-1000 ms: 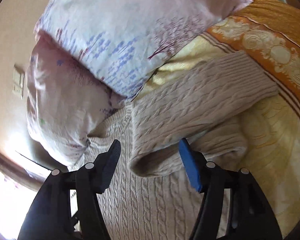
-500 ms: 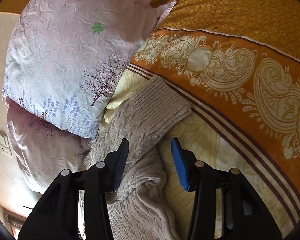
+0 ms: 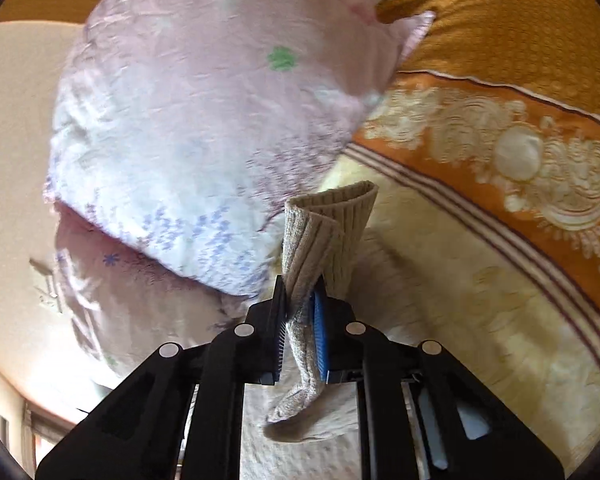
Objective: Fold small clothes
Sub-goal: 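Lift the sleeve with the right gripper and carry it across the sweater body, then lower the sleeve onto the sweater body near the collar and open the right gripper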
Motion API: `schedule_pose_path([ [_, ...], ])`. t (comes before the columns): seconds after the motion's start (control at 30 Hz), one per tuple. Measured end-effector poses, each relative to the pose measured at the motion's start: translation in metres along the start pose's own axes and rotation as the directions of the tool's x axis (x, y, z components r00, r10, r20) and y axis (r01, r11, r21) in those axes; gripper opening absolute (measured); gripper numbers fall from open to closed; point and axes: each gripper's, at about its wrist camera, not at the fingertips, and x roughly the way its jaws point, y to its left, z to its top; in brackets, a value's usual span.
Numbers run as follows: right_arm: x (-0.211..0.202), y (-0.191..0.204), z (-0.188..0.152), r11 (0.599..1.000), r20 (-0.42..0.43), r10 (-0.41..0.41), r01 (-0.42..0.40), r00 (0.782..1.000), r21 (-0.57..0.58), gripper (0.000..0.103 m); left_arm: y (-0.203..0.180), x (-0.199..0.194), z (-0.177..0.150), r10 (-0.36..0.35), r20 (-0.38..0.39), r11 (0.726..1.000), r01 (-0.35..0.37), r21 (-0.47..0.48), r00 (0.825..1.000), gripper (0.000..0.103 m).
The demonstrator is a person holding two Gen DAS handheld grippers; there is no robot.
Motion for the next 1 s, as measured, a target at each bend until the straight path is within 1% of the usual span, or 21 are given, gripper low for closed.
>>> schedule_pose_path([
  [0.07, 0.01, 0.026, -0.013, 0.995, -0.043, 0.089, -0.09, 0.995, -0.031, 0.013, 0.001, -0.001, 0.0, -0.006, 0.003, 1.0, 0.006, -0.005, 1.0, 0.101],
  [0.13, 0.025, 0.05, -0.03, 0.984, -0.103, 0.164, -0.17, 0.981, -0.055, 0.013, 0.002, -0.002, 0.0, -0.016, 0.007, 1.0, 0.016, -0.013, 1.0, 0.101],
  [0.17, 0.035, 0.06, -0.04, 0.978, -0.137, 0.186, -0.196, 0.973, -0.068, 0.013, 0.003, -0.003, 0.0, -0.024, 0.01, 1.0, 0.024, -0.019, 1.0, 0.101],
  [0.23, 0.058, 0.075, -0.064, 0.97, -0.203, 0.198, -0.222, 0.959, -0.103, 0.013, 0.006, -0.004, -0.001, -0.046, 0.02, 0.998, 0.047, -0.038, 0.999, 0.101],
  [0.3, 0.083, 0.08, -0.089, 0.969, -0.271, 0.163, -0.205, 0.949, -0.134, 0.013, 0.011, -0.006, 0.0, -0.083, 0.038, 0.994, 0.086, -0.07, 0.996, 0.101],
  [0.4, 0.123, 0.077, -0.121, 0.974, -0.361, 0.094, -0.162, 0.928, -0.16, 0.013, 0.019, -0.008, 0.001, -0.129, 0.064, 0.984, 0.136, -0.117, 0.989, 0.101],
  [0.5, 0.141, 0.075, -0.15, 0.972, -0.422, 0.043, -0.135, 0.906, -0.193, 0.013, 0.02, -0.009, 0.001, -0.132, 0.068, 0.982, 0.14, -0.123, 0.989, 0.101],
  [0.67, 0.159, 0.092, -0.176, 0.952, -0.466, -0.025, -0.121, 0.884, -0.282, 0.013, 0.021, -0.01, 0.003, -0.139, 0.084, 0.979, 0.15, -0.135, 0.987, 0.101],
  [0.77, 0.179, 0.101, -0.189, 0.954, -0.502, -0.039, -0.117, 0.864, -0.275, 0.013, 0.027, -0.016, 0.003, -0.136, 0.118, 0.974, 0.155, -0.163, 0.984, 0.101],
  [0.9, 0.199, 0.109, -0.208, 0.957, -0.558, -0.029, -0.139, 0.829, -0.255, 0.007, 0.034, -0.023, 0.005, -0.118, 0.159, 0.971, 0.147, -0.19, 0.98, 0.101],
  [0.97, 0.207, 0.116, -0.22, 0.946, -0.572, -0.06, -0.137, 0.818, -0.295, 0.007, 0.036, -0.024, 0.006, -0.109, 0.164, 0.97, 0.141, -0.198, 0.98, 0.101],
  [1.0, 0.209, 0.121, -0.225, 0.931, -0.571, -0.09, -0.135, 0.816, -0.34, 0.007, 0.037, -0.023, 0.007, -0.107, 0.16, 0.97, 0.138, -0.202, 0.981, 0.101],
])
